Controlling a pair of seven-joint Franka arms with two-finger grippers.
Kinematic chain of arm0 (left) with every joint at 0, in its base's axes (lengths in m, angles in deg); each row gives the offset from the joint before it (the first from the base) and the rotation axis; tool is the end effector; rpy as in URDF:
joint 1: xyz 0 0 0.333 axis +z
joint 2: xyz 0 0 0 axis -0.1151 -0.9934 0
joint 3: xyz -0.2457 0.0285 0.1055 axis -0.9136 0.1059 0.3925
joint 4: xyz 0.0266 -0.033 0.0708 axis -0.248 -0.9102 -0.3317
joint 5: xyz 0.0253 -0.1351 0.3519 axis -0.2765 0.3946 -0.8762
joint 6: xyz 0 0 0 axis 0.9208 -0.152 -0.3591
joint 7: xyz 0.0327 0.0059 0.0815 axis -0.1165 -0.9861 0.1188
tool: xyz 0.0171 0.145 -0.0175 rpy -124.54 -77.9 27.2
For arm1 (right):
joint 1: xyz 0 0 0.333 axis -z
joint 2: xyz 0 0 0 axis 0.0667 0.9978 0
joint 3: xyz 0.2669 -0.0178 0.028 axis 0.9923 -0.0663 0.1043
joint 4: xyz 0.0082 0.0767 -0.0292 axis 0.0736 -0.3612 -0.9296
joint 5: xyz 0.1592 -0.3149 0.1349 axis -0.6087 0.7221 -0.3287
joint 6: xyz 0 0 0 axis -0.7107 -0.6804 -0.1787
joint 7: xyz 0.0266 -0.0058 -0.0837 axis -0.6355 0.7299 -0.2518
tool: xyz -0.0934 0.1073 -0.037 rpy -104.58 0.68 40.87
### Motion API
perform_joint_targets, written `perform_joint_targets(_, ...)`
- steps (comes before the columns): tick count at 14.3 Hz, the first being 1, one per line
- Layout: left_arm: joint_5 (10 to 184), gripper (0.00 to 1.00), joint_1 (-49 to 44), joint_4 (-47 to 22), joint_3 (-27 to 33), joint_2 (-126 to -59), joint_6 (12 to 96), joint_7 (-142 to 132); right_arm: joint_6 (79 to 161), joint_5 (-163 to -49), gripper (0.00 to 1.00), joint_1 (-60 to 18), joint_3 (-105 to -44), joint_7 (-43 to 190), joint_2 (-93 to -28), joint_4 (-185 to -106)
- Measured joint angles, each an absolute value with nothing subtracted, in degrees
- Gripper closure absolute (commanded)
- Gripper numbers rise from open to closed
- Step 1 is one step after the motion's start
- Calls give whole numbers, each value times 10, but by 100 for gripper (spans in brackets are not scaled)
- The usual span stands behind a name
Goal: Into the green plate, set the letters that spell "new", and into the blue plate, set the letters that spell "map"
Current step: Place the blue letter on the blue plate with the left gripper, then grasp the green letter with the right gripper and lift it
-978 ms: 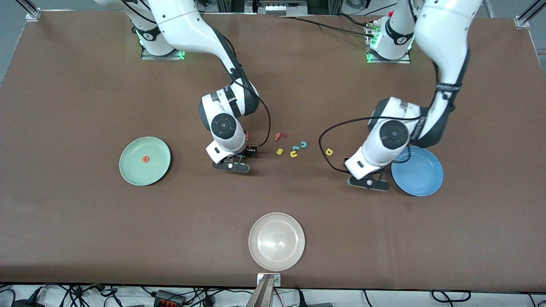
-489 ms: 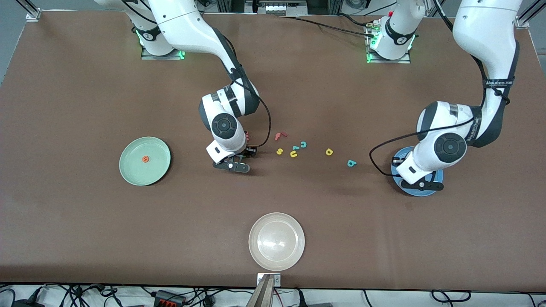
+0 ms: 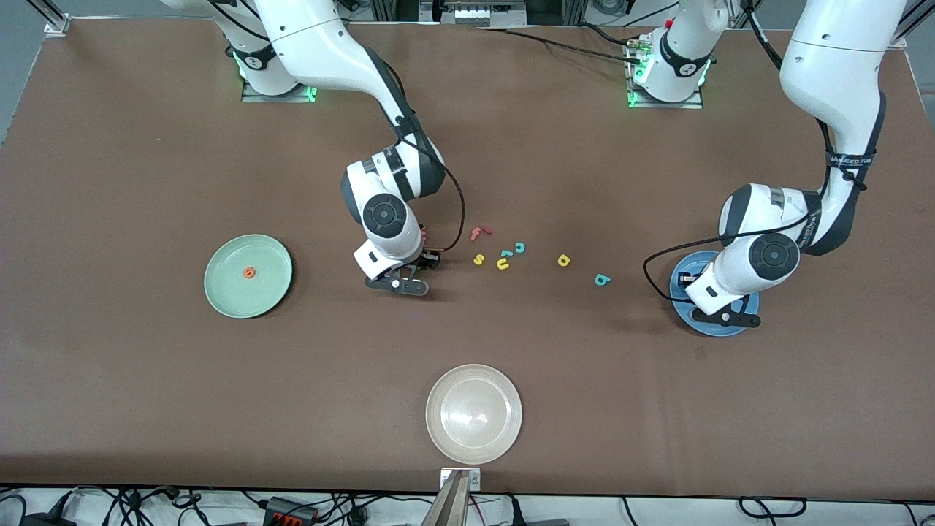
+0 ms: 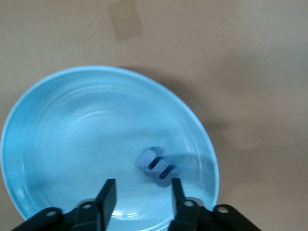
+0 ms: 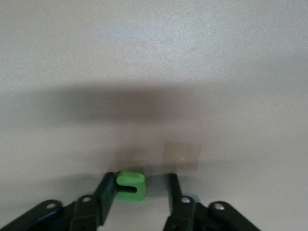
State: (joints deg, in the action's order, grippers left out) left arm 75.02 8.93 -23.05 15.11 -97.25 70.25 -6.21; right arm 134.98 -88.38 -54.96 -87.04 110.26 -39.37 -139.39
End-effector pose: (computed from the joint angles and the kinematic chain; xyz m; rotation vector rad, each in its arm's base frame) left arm 0.5730 -0.0282 0.1354 -3.0141 0.2057 0.1822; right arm 0.5175 0.3697 0.1134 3.1182 -0.1958 -0.1202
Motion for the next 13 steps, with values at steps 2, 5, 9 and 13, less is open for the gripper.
perform_joint_targets(2, 750, 0, 89, -220, 121, -964, 703, -84, 1350, -885, 86, -550, -870, 1103, -394, -1392)
perform_joint_targets(5, 749, 0, 86, -206, 53, -956, 702, -171, 1350, -885, 88, -550, -871, 1103, -394, -1392)
perform_joint_targets(9, 748, 0, 85, -213, 18, -957, 698, -405, 1350, -885, 88, -549, -877, 1101, -394, -1392)
perform_joint_targets(13, 748, 6, 80, -225, 8, -972, 698, -620, 1284, -884, 88, -540, -933, 1052, -417, -1390)
